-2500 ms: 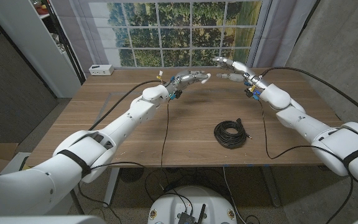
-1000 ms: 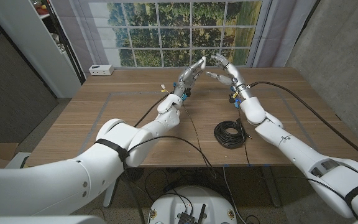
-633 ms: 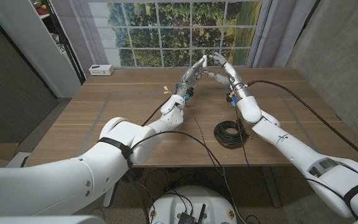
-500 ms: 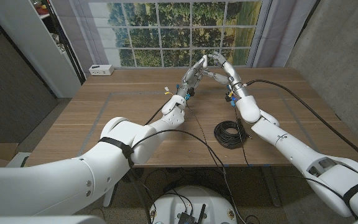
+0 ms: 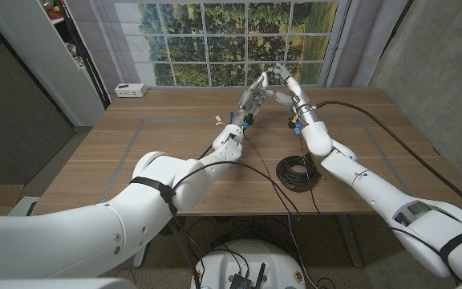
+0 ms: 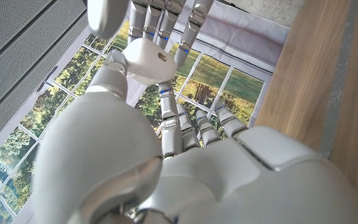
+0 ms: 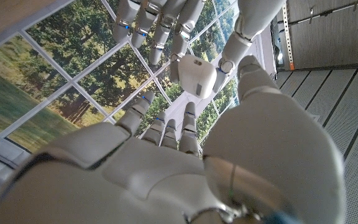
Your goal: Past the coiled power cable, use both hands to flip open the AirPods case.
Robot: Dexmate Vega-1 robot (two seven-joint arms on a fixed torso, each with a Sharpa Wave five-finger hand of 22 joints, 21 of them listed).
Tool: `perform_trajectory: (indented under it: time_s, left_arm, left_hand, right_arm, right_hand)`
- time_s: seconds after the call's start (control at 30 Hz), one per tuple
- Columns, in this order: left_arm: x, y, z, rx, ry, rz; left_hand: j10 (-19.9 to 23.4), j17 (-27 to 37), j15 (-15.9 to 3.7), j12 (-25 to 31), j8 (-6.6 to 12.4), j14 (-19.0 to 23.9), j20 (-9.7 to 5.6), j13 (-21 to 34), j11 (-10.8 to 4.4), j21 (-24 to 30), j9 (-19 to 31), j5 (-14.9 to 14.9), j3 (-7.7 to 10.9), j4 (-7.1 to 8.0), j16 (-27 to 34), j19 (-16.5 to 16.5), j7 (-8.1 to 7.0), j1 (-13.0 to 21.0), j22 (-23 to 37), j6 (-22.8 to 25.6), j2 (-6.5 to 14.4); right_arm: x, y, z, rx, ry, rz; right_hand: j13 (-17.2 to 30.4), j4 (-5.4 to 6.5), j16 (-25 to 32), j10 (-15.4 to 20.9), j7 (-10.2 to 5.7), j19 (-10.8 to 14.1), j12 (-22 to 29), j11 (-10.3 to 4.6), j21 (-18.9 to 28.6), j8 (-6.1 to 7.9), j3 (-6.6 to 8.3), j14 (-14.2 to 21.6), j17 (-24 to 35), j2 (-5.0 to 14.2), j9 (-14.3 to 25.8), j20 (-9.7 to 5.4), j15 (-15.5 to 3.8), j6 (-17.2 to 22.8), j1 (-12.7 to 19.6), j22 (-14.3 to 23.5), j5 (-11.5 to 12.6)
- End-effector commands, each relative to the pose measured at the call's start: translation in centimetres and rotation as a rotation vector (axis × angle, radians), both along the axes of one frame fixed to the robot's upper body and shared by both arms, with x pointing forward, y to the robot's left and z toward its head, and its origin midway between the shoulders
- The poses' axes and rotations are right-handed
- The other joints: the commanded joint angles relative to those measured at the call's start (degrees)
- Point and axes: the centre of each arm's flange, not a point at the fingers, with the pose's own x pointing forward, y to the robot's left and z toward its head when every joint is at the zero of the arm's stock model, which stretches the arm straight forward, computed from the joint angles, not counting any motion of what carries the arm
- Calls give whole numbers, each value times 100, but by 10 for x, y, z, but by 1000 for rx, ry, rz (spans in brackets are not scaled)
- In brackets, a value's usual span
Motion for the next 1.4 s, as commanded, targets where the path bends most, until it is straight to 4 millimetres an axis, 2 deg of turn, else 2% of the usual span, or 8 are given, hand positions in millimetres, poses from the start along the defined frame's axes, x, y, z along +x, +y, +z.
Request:
perform_trajectory:
  time_s: [0.03,0.3,0.67,0.97,1.03,1.17,1.4]
  left_arm:
    - [-5,-3,-3,-61,-14,-54]
    - [-6,0,-2,-88,-30,-61]
    - [-2,6,-3,-97,-7,-46]
    - [0,5,-6,-92,15,-52]
    - [1,5,-7,-93,23,-55]
    - [1,3,-8,-95,35,-60]
    - [1,2,-8,-98,38,-66]
  left_hand:
    - [158,7,-374,30,496,79,-25,13,-87,23,573,31,-35,18,27,13,-986,426,20,1019,438]
    - [190,7,-389,42,461,106,-32,25,-98,28,534,38,-68,26,29,18,-987,430,23,1016,452]
    - [220,8,-406,53,427,137,-45,41,-60,41,489,40,-108,37,29,40,-999,433,26,1029,476]
    - [229,7,-420,56,395,160,-49,57,-64,46,450,37,-145,46,25,45,-1018,434,28,1032,501]
    - [225,7,-419,55,387,163,-49,60,-64,47,444,37,-151,48,25,46,-1013,433,29,1025,504]
    - [226,7,-425,55,378,162,-48,66,-67,48,431,35,-165,50,20,48,-1011,434,29,1032,513]
    - [234,6,-428,58,355,167,-51,78,-57,50,411,33,-192,55,15,49,-1021,434,30,1020,530]
  right_arm:
    - [2,-2,-2,9,21,-26]
    - [4,1,-4,-6,33,-29]
    - [5,2,-8,13,-13,-19]
    - [5,0,-9,32,-48,-8]
    - [5,1,-10,28,-58,1]
    - [5,3,-10,17,-59,12]
    - [6,5,-11,-5,-48,27]
  right_hand:
    - [17,10,35,8,51,0,35,85,36,51,-42,20,33,-22,25,54,3,17,-15,8,9]
    - [15,18,42,7,37,4,39,78,37,107,-53,27,39,-12,50,71,3,66,-20,8,11]
    - [14,-13,115,62,-134,103,73,-28,67,242,-16,207,55,83,142,40,-115,99,100,9,37]
    - [28,-32,188,166,-314,250,130,-133,99,303,28,404,92,196,257,-23,-224,-98,230,10,71]
    - [33,-36,191,186,-369,264,142,-195,98,338,34,415,99,218,287,-33,-238,-92,260,11,76]
    - [50,-42,224,307,-515,293,201,-311,90,506,34,528,127,241,386,-73,-316,54,311,10,91]
    - [76,-23,249,511,-670,326,290,-415,80,766,4,624,166,257,535,-104,-421,303,321,10,104]
